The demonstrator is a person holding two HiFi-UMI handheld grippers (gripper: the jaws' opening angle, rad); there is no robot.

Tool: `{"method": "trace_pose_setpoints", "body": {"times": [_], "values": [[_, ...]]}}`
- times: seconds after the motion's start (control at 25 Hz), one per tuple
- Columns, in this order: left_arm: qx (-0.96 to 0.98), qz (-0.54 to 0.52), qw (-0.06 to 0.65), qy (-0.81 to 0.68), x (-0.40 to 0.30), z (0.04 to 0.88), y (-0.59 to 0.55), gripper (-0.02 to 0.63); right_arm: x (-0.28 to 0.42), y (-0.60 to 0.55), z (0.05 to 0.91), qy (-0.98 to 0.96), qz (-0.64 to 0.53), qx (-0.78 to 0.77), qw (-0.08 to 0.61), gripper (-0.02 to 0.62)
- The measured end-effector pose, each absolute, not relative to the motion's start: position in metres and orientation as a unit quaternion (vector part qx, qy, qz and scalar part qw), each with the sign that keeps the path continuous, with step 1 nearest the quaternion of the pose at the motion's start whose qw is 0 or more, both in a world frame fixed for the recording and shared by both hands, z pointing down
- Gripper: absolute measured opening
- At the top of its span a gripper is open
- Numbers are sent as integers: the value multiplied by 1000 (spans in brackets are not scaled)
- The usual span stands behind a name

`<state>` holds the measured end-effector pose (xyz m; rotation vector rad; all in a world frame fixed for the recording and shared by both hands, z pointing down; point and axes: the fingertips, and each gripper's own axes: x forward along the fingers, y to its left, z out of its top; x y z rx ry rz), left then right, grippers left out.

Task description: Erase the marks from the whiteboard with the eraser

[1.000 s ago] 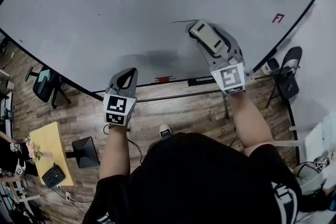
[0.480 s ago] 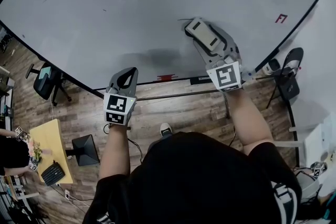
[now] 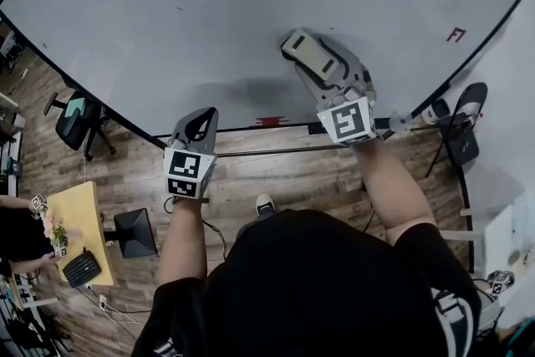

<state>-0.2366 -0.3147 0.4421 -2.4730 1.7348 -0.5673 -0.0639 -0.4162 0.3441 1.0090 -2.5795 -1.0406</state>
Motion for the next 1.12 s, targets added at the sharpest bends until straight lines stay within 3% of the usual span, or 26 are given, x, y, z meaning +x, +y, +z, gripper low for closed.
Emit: {"method": "trace_pose_setpoints", "body": {"times": [0.48,1.12], "values": [[-797,-187,31,573,-248,444,-314,11,-86,-413,348,-868,-360,328,98,261],[-809,-186,37,556,-233,442,-321,11,-45,-420,337,-835,-378,387,99,261]]}}
